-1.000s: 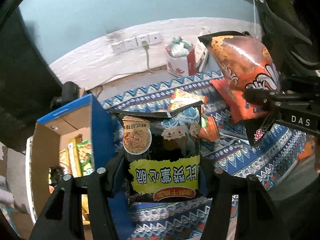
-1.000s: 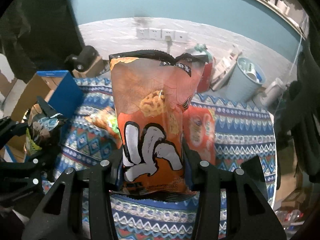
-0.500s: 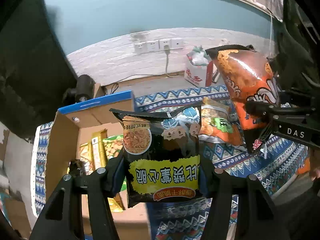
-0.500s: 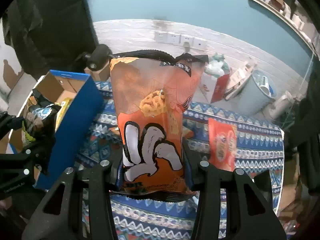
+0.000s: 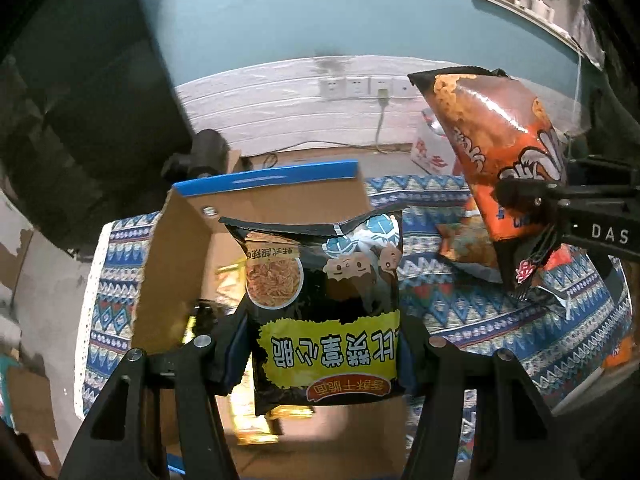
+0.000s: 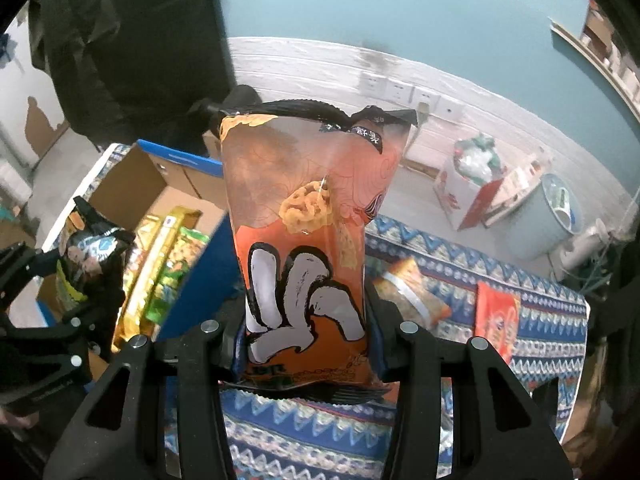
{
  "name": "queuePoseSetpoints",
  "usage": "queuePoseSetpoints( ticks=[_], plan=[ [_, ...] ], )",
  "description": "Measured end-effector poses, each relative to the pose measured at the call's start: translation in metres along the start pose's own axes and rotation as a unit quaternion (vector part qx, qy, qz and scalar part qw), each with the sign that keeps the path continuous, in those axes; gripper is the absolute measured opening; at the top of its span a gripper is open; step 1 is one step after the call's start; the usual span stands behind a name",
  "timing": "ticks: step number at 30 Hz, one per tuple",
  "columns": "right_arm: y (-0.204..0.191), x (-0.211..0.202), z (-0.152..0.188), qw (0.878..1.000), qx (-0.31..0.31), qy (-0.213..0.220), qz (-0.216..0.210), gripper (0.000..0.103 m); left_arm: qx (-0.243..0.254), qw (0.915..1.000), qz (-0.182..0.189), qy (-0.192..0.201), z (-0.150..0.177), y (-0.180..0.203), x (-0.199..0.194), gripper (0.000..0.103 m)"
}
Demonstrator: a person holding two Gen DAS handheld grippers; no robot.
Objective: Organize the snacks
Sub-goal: 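Lift both bags and carry them over the cardboard box, then open both tools to drop the bags into the box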
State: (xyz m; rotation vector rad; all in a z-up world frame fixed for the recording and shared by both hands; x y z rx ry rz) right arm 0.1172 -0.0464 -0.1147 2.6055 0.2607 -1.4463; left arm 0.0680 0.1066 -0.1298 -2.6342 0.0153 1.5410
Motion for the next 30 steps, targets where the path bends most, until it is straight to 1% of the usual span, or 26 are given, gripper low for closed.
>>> queuePoseSetpoints(
  ticks=[13, 19, 23, 27, 30],
  plan=[
    [-0.062, 0.025, -0.029, 0.999, -0.028, -0.015, -0.029, 0.044, -0.067, 0.9976, -0.019, -0.01, 0.011, -0.071, 0.008, 0.06],
    [-0.089, 0.034, -0.035, 0.998, -0.044, -0.019, -0.041, 0.044, -0.083, 0.9959, -0.031, -0.016, 0.014, -0.088, 0.011, 0.061],
    [-0.103, 0.04, -0.036, 0.997, -0.054, -0.025, -0.046, 0.044, -0.093, 0.9945, -0.037, -0.032, 0.02, -0.096, 0.018, 0.061],
    [-0.112, 0.049, -0.035, 0.996, -0.058, -0.036, -0.055, 0.044, -0.102, 0.9928, -0.045, -0.045, 0.025, -0.103, 0.022, 0.064],
    [-0.117, 0.054, -0.034, 0.996, -0.057, -0.043, -0.06, 0.044, -0.099, 0.992, -0.063, -0.046, 0.025, -0.107, 0.021, 0.073]
  ],
)
Point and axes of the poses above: each gripper's, at about its wrist camera, not at the fingertips, and x roughly the way its jaws point, y to its right, z to its underside, the point moved 7 cm from there along x, roughly the way its jaws point, and after that the axes turned 4 degrees about -y, right-handed, at the moved point
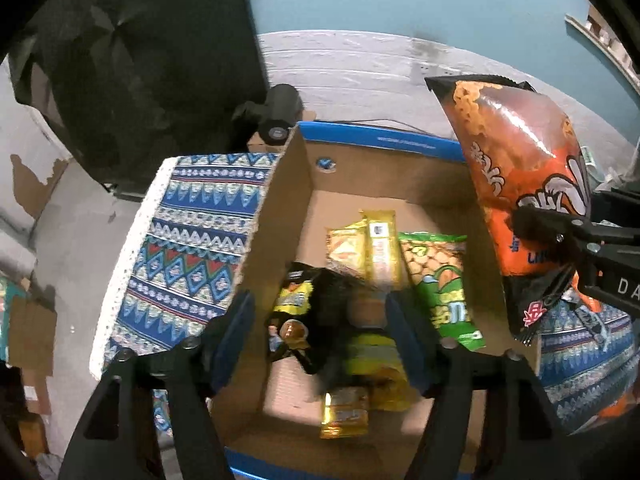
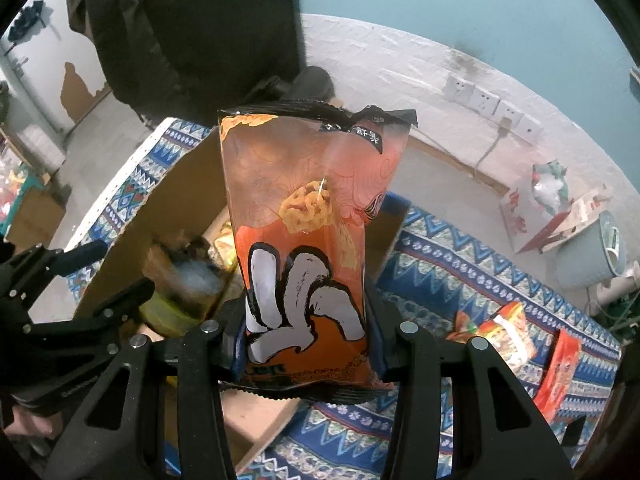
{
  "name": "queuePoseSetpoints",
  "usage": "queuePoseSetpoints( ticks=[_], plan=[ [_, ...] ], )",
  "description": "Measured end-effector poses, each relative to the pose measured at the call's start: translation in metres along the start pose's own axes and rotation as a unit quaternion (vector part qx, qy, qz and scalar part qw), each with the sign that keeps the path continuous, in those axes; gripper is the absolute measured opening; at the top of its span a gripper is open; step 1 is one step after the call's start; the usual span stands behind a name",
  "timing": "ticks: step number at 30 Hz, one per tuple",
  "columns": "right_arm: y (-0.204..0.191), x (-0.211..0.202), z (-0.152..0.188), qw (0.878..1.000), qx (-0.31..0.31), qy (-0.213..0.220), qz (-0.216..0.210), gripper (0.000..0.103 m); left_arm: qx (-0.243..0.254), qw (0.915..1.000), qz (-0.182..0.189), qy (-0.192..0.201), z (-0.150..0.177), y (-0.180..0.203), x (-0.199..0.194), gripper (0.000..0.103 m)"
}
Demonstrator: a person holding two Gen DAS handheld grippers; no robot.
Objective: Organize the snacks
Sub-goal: 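Open both tools to drop the bags into the box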
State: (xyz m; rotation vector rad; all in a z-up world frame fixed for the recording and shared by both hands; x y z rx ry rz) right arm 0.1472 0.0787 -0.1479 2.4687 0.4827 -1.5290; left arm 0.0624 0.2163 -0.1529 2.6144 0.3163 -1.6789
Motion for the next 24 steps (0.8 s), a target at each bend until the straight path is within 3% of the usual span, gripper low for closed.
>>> queuePoseSetpoints(
  ticks=[19, 24],
  plan=[
    [-0.034, 0.017, 0.006, 0.999, -0.022, -0.02, -0.036, 0.046, -0.002, 0.9997, -0.02, 0.014, -0.001, -0.01, -0.012, 0.075],
    [-0.031, 0.009, 0.007, 0.999, -0.021, -0.008, -0.033, 0.057, -0.003, 0.9998, -0.016, 0.014, -0.001, -0.006, -0.014, 0.075]
  ],
)
Point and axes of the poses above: each gripper's, at about its wrist camera, not at the fingertips, and x roughly the way its jaws point, y to its right, z to its underside, the point moved 7 cm from there along x, roughly the way its jaws point, and after that the axes turned 4 degrees about -y, right-handed, at the moved point
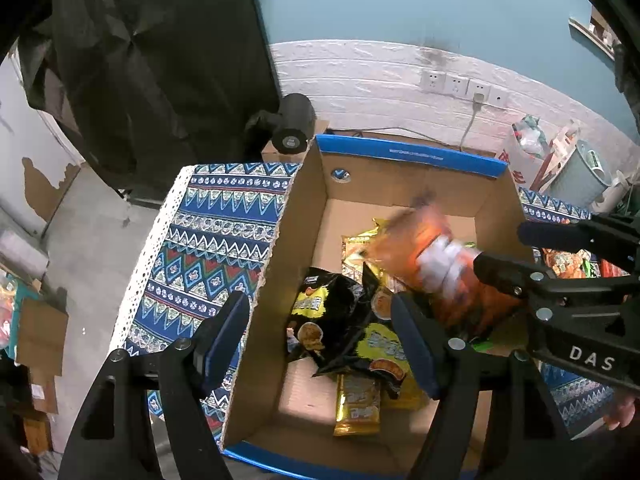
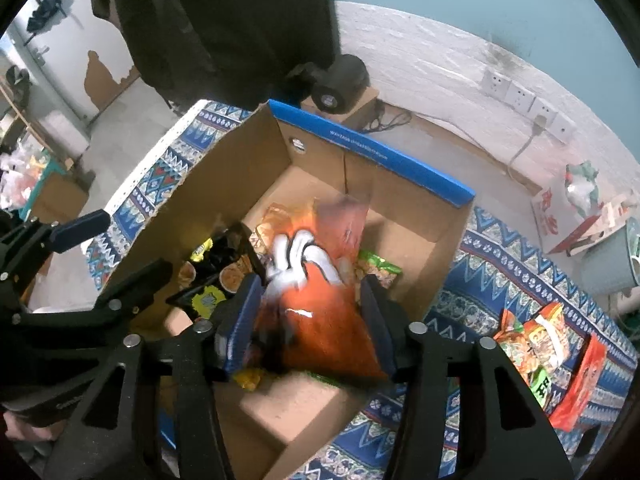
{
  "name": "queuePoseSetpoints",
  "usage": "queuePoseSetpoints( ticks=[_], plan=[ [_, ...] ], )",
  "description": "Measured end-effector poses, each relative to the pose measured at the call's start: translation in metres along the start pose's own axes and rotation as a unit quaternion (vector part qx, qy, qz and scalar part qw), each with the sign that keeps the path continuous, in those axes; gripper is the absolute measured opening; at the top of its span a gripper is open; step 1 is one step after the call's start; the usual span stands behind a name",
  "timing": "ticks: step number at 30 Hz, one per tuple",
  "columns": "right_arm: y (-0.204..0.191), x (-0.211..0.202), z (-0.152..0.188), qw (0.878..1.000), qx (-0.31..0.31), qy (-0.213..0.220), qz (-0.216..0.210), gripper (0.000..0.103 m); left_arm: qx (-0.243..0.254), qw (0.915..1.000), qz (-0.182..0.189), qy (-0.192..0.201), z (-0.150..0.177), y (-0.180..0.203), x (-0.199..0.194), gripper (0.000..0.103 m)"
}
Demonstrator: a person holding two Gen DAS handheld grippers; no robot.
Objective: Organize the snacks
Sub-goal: 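Open both tools to drop the bags into the box, then move both tools back to the snack pile on the tablecloth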
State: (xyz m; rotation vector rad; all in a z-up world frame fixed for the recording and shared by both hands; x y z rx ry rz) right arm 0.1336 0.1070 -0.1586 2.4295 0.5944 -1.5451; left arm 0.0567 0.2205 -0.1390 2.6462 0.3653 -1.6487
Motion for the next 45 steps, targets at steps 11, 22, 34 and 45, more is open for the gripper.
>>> queuePoseSetpoints(
  ticks=[11, 22, 34, 45],
  plan=[
    [0.029, -0.032, 0.013, 0.999, 0.019, 0.025, 0.027, 0.068, 0.03, 0.9994, 0.013, 0.003, 0.002, 0.034, -0.008, 0.075],
    [0.077, -0.054, 0.048, 0.997, 0.052, 0.031, 0.048, 0.074, 0.059, 0.9977, 0.033, 0.0, 0.005, 0.077, -0.016, 0.075],
    [0.14, -0.071, 0.098, 0.992, 0.105, 0.03, 0.068, 0.074, 0.103, 0.994, 0.038, -0.009, 0.01, 0.137, -0.02, 0.075],
    [0.191, -0.079, 0.141, 0.986, 0.147, 0.025, 0.081, 0.074, 0.14, 0.9883, 0.051, -0.032, 0.018, 0.194, -0.016, 0.076]
  ],
)
Point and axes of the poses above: each gripper's, at about its wrist camera, not at the fingertips, and x roughly the way its jaws point, y to its right, z to its underside, the point moved 7 cm from there along x, roughly the way its jaws point, and after that the axes turned 4 degrees about -y, right-handed, at the moved point
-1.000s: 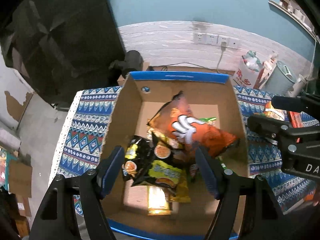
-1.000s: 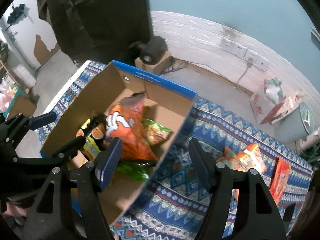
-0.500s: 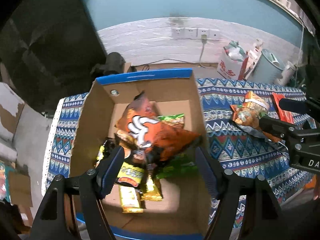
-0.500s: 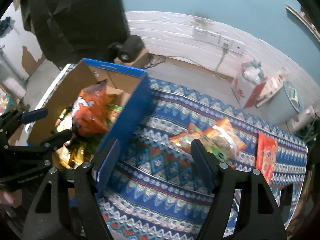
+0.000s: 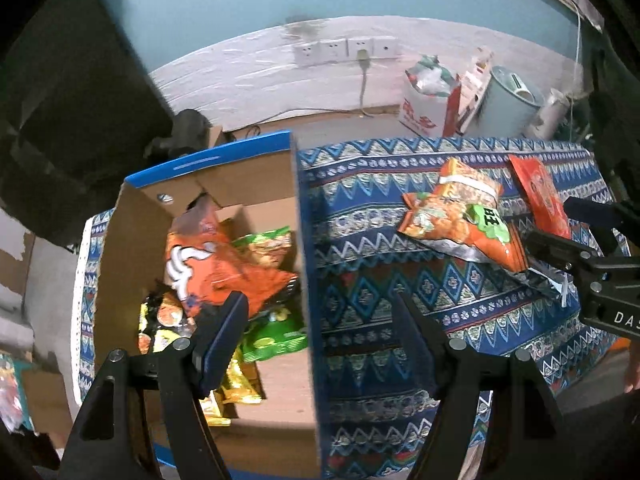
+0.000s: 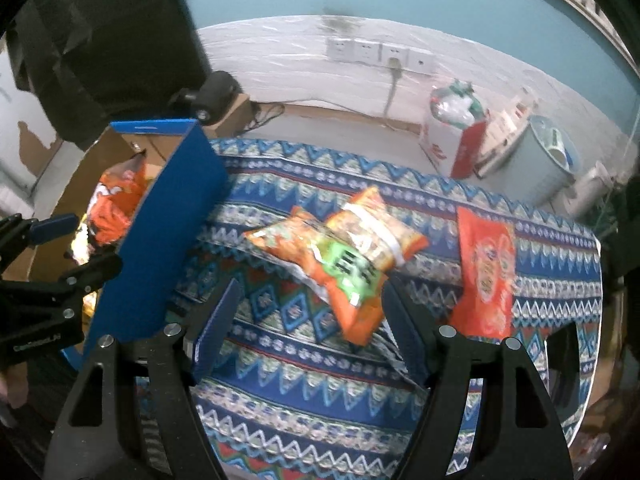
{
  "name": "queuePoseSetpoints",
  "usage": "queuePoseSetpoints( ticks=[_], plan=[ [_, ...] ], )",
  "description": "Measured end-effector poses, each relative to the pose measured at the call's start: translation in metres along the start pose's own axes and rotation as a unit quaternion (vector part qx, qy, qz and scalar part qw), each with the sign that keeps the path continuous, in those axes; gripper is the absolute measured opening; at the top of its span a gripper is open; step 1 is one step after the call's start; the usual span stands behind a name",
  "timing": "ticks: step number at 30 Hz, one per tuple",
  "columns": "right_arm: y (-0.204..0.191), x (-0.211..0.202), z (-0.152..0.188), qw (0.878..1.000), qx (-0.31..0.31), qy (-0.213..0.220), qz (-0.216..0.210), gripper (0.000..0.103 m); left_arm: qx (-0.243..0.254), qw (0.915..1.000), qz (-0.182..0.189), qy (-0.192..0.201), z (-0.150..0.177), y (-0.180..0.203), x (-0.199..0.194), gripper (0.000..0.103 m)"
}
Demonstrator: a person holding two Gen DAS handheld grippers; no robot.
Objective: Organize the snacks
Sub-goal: 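Move both tools back to the snack pile on the tablecloth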
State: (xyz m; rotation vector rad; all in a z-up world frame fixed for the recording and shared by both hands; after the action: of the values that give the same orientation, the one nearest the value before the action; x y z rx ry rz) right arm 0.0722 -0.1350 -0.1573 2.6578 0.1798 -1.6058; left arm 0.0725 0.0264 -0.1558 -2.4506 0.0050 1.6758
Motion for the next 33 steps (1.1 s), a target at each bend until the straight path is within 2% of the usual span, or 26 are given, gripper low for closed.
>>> queuePoseSetpoints(
  ticks=[8, 12, 16, 21, 33],
  plan=[
    [0.032, 0.015, 0.005, 0.999, 0.006, -0.025, 0.019, 0.074, 0.013, 0.9993, 0.018, -0.029, -0.009, 0.037, 0.021, 0.079],
    [0.053, 0.029, -0.001, 0.999, 0.015, -0.037, 0.037, 0.074, 0.03, 0.9989, 0.007, -0.036, -0.019, 0.055, 0.039, 0.079],
    [0.071, 0.045, -0.004, 0.997, 0.023, -0.047, 0.049, 0.074, 0.03, 0.9984, -0.004, -0.048, -0.028, 0.059, 0.061, 0.079],
    [0.086, 0.069, -0.006, 0.996, 0.027, -0.064, 0.057, 0.074, 0.01, 0.9976, 0.013, -0.067, -0.036, 0.057, 0.082, 0.079],
    [0.081, 0.105, -0.011, 0.995, -0.002, -0.083, 0.05, 0.074, -0.012, 0.9939, 0.045, -0.1, -0.039, 0.063, 0.106, 0.079]
  ],
)
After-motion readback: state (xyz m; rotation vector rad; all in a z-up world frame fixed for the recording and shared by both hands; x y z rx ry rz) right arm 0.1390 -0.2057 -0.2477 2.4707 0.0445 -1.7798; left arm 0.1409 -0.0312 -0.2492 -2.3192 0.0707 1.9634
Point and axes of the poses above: each gripper's, at about its wrist camera, not at the fingertips, and x roughly the way its jaws point, y to its right, z to its underside, the point moved 7 cm from there along x, roughly the way its jaws point, and after that the axes turned 4 degrees about -y, right-handed, at the moved point
